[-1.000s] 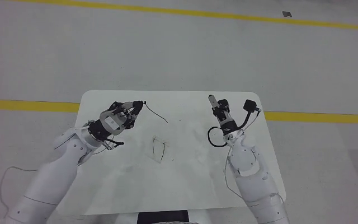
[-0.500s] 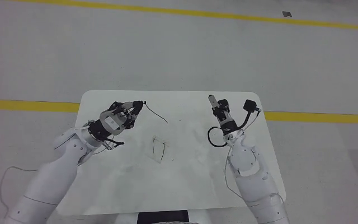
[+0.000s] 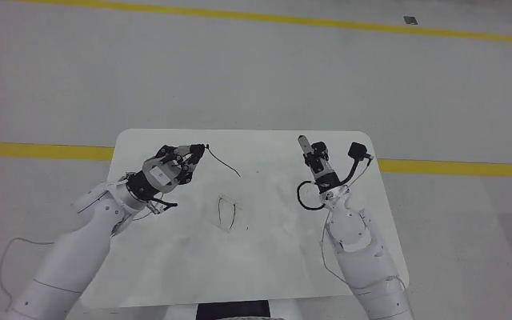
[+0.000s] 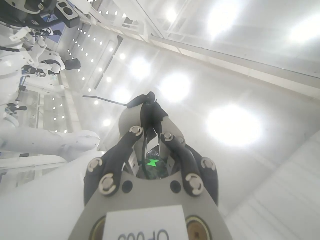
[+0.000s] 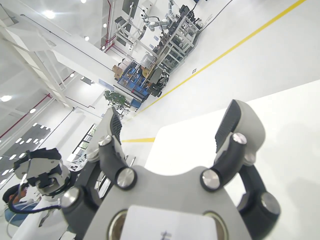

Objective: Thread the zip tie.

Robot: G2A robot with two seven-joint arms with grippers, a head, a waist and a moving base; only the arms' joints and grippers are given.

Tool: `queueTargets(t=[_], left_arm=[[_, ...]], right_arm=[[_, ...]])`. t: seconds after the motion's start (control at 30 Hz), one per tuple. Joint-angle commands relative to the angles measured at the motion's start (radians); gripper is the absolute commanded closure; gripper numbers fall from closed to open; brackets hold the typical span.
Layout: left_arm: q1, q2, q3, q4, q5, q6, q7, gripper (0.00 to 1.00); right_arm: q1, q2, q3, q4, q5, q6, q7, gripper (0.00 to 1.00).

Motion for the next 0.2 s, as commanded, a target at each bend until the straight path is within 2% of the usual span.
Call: queueTargets(t=[0.0,0.17], left_arm=[[0.0,0.0,0.0,0.0,0.0,0.0,0.0,1.0],[0.0,0.0,0.0,0.0,0.0,0.0,0.0,1.0]], right_arm=[[0.0,0.0,0.0,0.0,0.0,0.0,0.0,0.0],[0.0,0.0,0.0,0.0,0.0,0.0,0.0,0.0]])
